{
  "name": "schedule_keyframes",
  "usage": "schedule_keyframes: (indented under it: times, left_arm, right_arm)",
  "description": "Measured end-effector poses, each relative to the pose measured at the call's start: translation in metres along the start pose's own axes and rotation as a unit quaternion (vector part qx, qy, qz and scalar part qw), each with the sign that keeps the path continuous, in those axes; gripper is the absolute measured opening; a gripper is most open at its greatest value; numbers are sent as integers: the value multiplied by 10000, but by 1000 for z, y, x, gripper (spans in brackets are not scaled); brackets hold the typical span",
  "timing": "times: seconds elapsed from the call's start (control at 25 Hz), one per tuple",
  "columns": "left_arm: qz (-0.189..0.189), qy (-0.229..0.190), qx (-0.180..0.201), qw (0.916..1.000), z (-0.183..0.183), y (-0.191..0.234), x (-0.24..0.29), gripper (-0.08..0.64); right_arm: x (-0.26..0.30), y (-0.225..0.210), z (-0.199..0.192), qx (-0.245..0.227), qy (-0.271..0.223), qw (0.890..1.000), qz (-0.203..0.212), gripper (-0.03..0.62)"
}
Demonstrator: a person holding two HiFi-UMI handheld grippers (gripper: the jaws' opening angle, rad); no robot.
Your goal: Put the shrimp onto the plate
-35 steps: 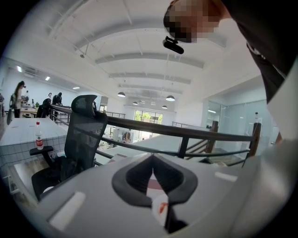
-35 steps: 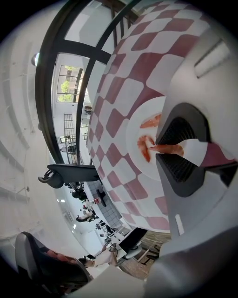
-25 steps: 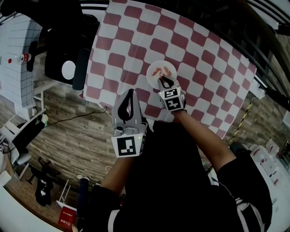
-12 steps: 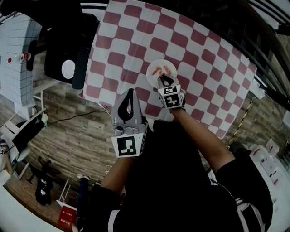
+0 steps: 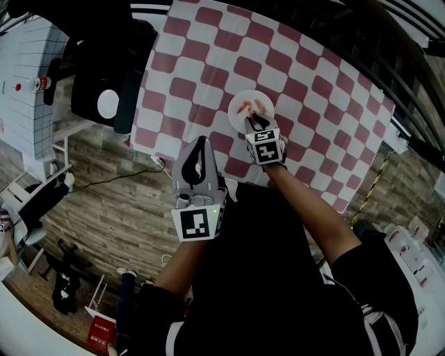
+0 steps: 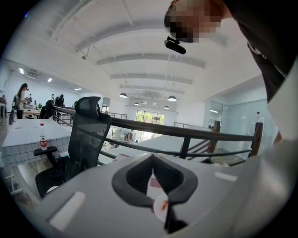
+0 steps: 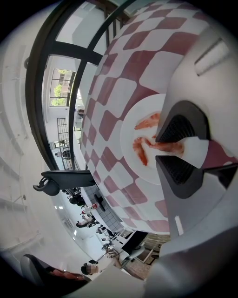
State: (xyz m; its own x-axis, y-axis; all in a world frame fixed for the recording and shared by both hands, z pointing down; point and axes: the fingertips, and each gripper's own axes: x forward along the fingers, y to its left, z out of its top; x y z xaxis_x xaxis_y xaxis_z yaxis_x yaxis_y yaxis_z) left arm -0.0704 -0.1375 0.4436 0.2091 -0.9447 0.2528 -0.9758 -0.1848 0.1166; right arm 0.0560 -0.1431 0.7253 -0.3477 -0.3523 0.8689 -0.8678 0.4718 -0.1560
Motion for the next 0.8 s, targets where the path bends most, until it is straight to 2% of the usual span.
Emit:
schedule_keyframes:
  times: [0.2,0.28,0.4,0.56,0.8]
  left_arm:
    - [-59,-457,99,9989,14,0,-5,8]
    - [-58,-359,93,9993,10,0,-8,8]
    - [-5,114,47,9999,-6,1,-13,8]
    - [8,13,32,10000,-2,1,-18,8]
    - [-66,90,86,9999,0,1,-33,8]
  right_arm:
    - [-2,2,-2,-9,-26,10000,-44,97]
    - [-2,4,-3,-19,-31,10000,-36,97]
    - [-4,4,-3,-17,-79,10000,-49,97]
    - [-11,1,-2,-66,-205,9997,-121,97]
    - [-34,4,8,-83,-475,9987,-151,97]
